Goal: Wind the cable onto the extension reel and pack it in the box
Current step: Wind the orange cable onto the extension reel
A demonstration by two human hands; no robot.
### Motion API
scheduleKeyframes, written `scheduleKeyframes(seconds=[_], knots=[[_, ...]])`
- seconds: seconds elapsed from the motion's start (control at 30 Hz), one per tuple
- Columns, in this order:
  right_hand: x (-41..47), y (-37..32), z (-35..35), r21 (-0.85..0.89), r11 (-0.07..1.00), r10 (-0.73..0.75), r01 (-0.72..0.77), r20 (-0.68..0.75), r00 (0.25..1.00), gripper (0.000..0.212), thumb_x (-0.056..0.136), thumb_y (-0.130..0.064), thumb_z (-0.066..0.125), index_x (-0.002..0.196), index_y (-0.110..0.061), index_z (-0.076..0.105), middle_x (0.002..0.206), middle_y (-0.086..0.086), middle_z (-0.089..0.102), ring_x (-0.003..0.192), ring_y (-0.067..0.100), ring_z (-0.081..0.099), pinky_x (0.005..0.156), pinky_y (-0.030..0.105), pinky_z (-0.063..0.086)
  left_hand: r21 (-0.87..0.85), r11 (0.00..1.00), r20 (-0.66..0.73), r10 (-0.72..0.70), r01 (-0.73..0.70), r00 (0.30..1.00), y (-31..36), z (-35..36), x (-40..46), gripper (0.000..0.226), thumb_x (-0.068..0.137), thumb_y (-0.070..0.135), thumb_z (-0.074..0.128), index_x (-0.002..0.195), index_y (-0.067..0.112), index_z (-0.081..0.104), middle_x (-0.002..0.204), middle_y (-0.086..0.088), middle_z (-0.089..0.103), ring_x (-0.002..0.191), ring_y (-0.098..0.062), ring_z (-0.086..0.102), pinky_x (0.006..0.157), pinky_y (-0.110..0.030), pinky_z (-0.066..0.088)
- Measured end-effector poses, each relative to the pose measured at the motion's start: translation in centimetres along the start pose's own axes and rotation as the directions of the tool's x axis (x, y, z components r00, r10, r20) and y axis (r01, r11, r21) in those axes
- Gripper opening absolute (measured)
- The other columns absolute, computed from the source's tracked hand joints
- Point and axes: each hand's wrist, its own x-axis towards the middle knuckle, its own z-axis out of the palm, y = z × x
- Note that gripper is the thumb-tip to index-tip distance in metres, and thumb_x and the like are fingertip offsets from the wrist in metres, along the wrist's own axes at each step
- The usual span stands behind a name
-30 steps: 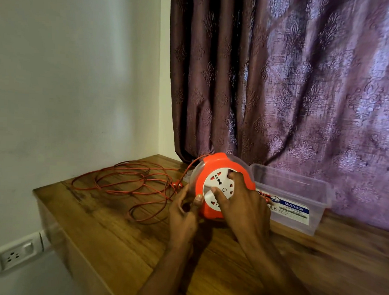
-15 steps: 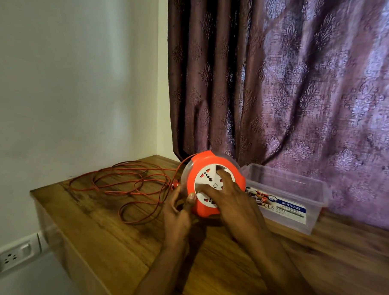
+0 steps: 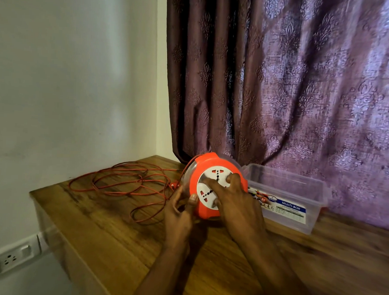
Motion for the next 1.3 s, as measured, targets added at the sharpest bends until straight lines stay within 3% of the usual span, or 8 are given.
scheduleKeyframes(seconds=[0.13,0.4,0.53,0.67,1.03,1.2,1.3], knots=[[0.0,-0.2,0.0,-0.013,0.999,0.038,-0.038,-0.032,0.999,0.061,0.094,-0.044,0.051,0.141,-0.054,0.015,0.129,0.005,0.038,0.098,0.030,0.063,0.072,0.041,0.054,0.009,1.000,-0.002,-0.001,0.001,1.000,-0.1,-0.1,0.1,0.041,0.089,0.020,0.067,0.130,0.022,0.061,0.122,-0.003,0.069,0.113,-0.025,0.066,0.086,-0.055,0.058],[-0.2,-0.3,0.2,0.072,0.990,0.133,-0.124,-0.146,0.980,0.062,0.086,-0.064,0.050,0.141,-0.048,0.025,0.125,0.004,0.057,0.101,0.030,0.064,0.073,0.039,0.052,-0.021,0.999,0.001,-0.041,0.041,0.999,0.0,0.1,-0.2,0.048,0.082,0.029,0.071,0.128,0.023,0.061,0.123,-0.003,0.068,0.112,-0.027,0.066,0.082,-0.053,0.059],[-0.1,-0.2,0.3,0.156,0.970,0.214,-0.185,-0.194,0.957,0.062,0.081,-0.073,0.049,0.134,-0.044,0.034,0.104,0.000,0.071,0.095,0.031,0.067,0.069,0.037,0.049,0.005,0.999,0.007,-0.031,0.031,0.999,-0.2,0.1,-0.2,0.044,0.087,0.024,0.069,0.130,0.024,0.060,0.125,-0.001,0.067,0.115,-0.028,0.064,0.086,-0.055,0.057],[0.0,-0.4,0.2,0.220,0.942,0.297,-0.254,-0.194,0.935,0.061,0.079,-0.075,0.050,0.128,-0.040,0.039,0.100,0.007,0.072,0.094,0.036,0.066,0.070,0.038,0.049,0.002,1.000,0.032,0.019,-0.019,0.999,0.0,0.3,-0.3,0.040,0.089,0.019,0.068,0.128,0.025,0.062,0.114,0.009,0.073,0.108,-0.022,0.069,0.088,-0.055,0.057],[0.0,-0.9,0.0,0.369,0.846,0.455,-0.385,-0.124,0.882,0.057,0.080,-0.069,0.054,0.120,-0.030,0.044,0.115,0.011,0.066,0.104,0.038,0.061,0.079,0.042,0.047,-0.037,0.999,0.094,0.013,-0.010,0.995,-0.2,0.3,-0.4,0.043,0.089,0.022,0.068,0.130,0.029,0.060,0.126,0.000,0.068,0.116,-0.028,0.065,0.091,-0.058,0.054],[0.3,-1.3,-0.2,0.513,0.749,0.526,-0.418,-0.078,0.847,0.053,0.082,-0.063,0.059,0.117,-0.026,0.047,0.116,0.009,0.066,0.103,0.036,0.062,0.082,0.041,0.050,-0.081,0.997,0.123,-0.004,0.014,0.992,-0.1,0.3,-0.4,0.046,0.088,0.023,0.068,0.132,0.027,0.058,0.130,-0.004,0.066,0.119,-0.032,0.062,0.093,-0.061,0.051],[0.6,-1.3,-0.2,0.646,0.636,0.548,-0.423,0.008,0.836,0.046,0.083,-0.058,0.060,0.113,-0.025,0.047,0.109,0.009,0.069,0.090,0.037,0.067,0.080,0.044,0.055,-0.065,0.998,0.111,0.006,0.001,0.994,0.0,0.2,-0.3,0.048,0.085,0.026,0.069,0.132,0.025,0.059,0.126,-0.002,0.068,0.115,-0.028,0.065,0.091,-0.059,0.054]])
